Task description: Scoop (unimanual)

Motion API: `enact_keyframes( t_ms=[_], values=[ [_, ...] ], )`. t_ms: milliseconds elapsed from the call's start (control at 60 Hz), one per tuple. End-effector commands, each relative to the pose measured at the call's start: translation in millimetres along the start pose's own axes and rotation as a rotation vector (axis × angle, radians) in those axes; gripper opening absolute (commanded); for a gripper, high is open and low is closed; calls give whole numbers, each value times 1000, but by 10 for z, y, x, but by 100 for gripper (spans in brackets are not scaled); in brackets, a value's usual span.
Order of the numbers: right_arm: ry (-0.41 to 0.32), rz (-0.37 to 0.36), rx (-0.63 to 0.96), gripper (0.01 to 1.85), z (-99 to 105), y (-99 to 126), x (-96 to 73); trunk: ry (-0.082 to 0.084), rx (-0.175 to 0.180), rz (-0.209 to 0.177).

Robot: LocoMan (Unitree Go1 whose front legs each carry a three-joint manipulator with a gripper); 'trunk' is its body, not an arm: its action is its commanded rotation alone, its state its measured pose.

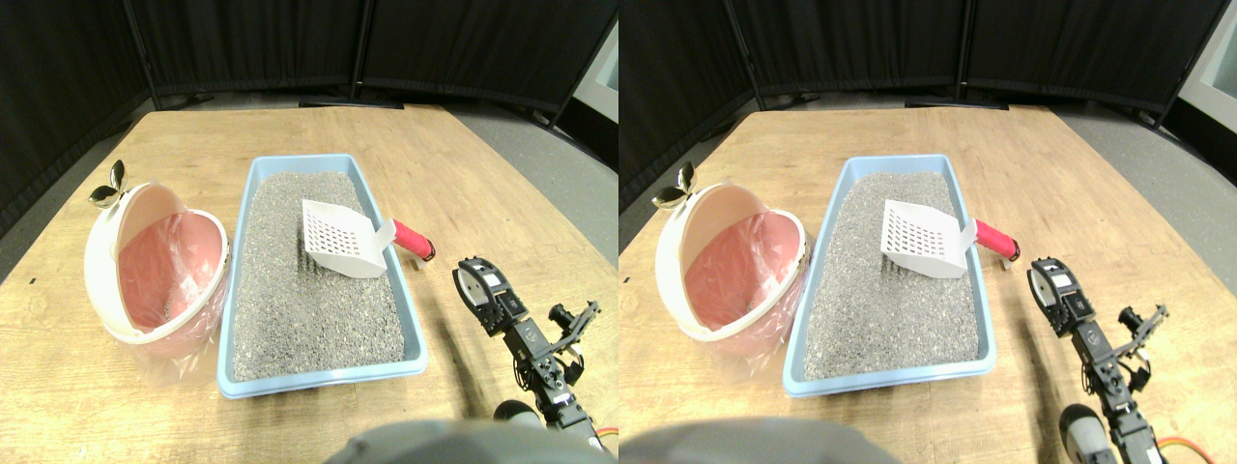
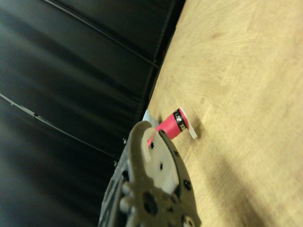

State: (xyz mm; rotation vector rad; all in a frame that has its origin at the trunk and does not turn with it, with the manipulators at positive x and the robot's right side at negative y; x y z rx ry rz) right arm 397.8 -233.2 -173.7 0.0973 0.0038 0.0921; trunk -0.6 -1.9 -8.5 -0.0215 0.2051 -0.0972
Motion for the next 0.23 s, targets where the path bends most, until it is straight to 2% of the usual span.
enact_keyframes(
  t_ms=[17,233],
  values=[
    [-33,2,12,5,48,51,-42,-8,-3,-19],
    [-40,3,1,5,47,55,-70,-12,-8,-17]
  ],
)
